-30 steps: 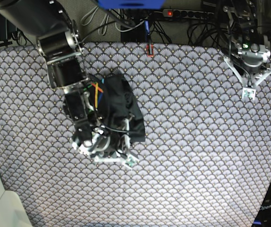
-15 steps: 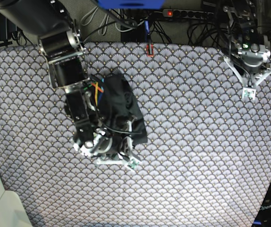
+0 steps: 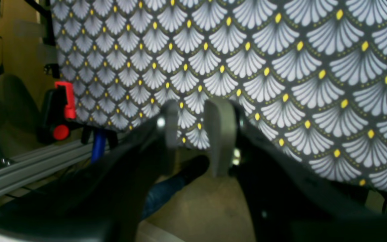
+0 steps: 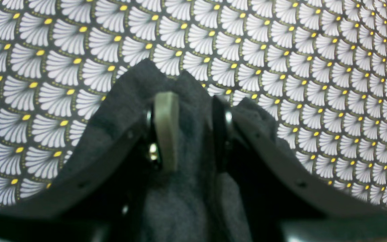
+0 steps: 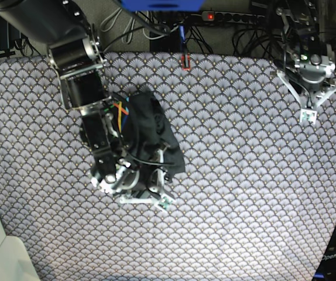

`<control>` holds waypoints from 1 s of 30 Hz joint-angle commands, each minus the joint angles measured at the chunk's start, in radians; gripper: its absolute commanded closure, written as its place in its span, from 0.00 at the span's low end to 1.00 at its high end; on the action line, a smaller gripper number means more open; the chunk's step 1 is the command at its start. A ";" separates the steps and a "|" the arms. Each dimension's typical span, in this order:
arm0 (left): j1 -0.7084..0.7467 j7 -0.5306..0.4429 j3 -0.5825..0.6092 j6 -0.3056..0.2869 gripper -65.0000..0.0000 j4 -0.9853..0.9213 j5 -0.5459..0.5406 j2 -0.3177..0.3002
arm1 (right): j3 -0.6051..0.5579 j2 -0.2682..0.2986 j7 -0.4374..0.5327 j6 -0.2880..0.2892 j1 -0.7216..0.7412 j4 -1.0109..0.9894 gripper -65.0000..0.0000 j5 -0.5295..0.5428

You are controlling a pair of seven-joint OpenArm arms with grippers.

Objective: Fold the T-shirt properly
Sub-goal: 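Grasp the bundle's edge with the right gripper, then rotate and flip the bundle with the right gripper, then release it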

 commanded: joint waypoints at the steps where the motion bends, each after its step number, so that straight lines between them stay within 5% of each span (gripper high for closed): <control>1: -0.007 -0.013 -0.002 0.004 0.73 0.017 0.007 -0.008 | 0.002 -0.004 0.023 -0.001 0.030 0.016 0.72 0.009; 23: 0.003 -0.013 -0.005 0.004 0.73 0.017 0.004 -0.011 | -0.004 -0.032 0.078 -0.001 0.109 -0.190 0.72 0.011; 30: 0.003 -0.013 -0.005 0.004 0.73 0.017 0.006 -0.010 | -0.006 -0.030 0.078 -0.001 0.106 -0.196 0.93 0.011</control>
